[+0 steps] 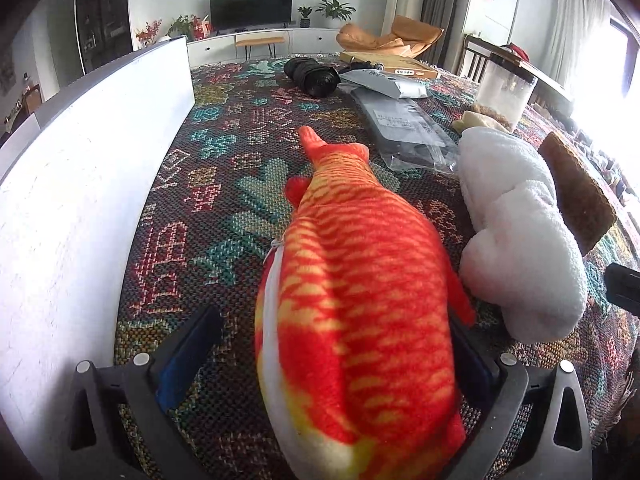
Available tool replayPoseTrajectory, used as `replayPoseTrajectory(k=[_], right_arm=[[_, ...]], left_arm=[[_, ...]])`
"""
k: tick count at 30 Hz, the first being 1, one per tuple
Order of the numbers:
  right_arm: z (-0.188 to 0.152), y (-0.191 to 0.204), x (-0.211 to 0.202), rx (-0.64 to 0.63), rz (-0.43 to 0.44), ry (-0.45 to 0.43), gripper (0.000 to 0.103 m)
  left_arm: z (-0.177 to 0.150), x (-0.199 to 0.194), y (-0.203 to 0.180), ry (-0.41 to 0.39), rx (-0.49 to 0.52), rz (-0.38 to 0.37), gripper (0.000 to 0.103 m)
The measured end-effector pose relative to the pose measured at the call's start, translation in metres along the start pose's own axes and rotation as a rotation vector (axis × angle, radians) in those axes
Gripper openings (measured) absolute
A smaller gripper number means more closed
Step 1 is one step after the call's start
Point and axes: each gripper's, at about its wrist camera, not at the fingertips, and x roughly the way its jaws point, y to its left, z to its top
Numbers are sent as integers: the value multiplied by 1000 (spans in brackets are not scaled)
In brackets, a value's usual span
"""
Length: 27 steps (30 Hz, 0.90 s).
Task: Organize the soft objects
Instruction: 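Hold fish plush with left tool while right tool grasps brown knitted roll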
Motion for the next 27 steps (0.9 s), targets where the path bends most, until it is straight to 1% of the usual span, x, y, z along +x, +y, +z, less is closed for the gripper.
replayPoseTrajectory(k=[1, 3, 6, 8, 9, 10, 11, 12, 13, 14, 15, 16, 17, 18, 19, 20, 21, 22, 23, 24, 27], right_arm=[[-1, 2, -10, -26, -30, -36, 95], [4, 18, -24, -154, -111, -104, 95], [23, 51, -20, -373, -227, -144, 95], [39, 63, -2, -469, -280, -131, 95], [47, 67, 13, -502, -317, -107, 95], [53, 64, 25, -517, -343, -77, 92], [57, 57, 33, -518, -339, -45, 91], [63, 50, 37, -489, -291, -25, 75], [69, 38, 35, -422, -216, -16, 60], [75, 21, 32, -321, -114, 7, 51], [80, 6, 27, -226, -54, 7, 52], [85, -11, 22, -146, -15, -4, 52], [89, -27, 18, -83, 2, -17, 52], [92, -42, 14, -35, -1, -28, 55], [98, -74, 8, 54, -12, -62, 59], [98, -74, 8, 54, -12, -62, 60], [102, -87, 4, 89, -37, -78, 61], [107, -106, -2, 125, -65, -81, 65], [110, -111, -6, 132, -55, -77, 70], [110, -111, -6, 132, -55, -77, 73], [116, -109, -17, 90, -113, -73, 74]], left_arm=[[0, 0, 0, 0, 0, 1, 103], [1, 1, 0, 0, 1, 2, 103], [1, 1, 0, 0, 0, 2, 103], [1, 1, 0, 0, 0, 3, 103], [1, 1, 0, 0, 0, 3, 103], [0, 0, 0, 0, 0, 2, 103], [1, 1, 0, -1, -1, 1, 103], [1, 1, 0, -1, -1, 1, 103], [1, 1, 0, -1, -2, 0, 103], [1, 1, 0, -1, -1, 1, 103], [1, 1, 0, -1, -1, 2, 103], [1, 1, 0, -1, 0, 3, 103], [1, 1, 0, 0, 1, 6, 103], [1, 1, 0, 0, 1, 6, 103], [1, 1, 0, -1, 1, 5, 103], [1, 1, 0, -1, 0, 5, 103], [1, 1, 0, -1, 0, 5, 103], [1, 1, 0, -1, 1, 5, 103], [1, 1, 0, -1, 1, 6, 103], [1, 1, 0, -1, 1, 5, 103], [1, 1, 0, -1, 1, 6, 103]])
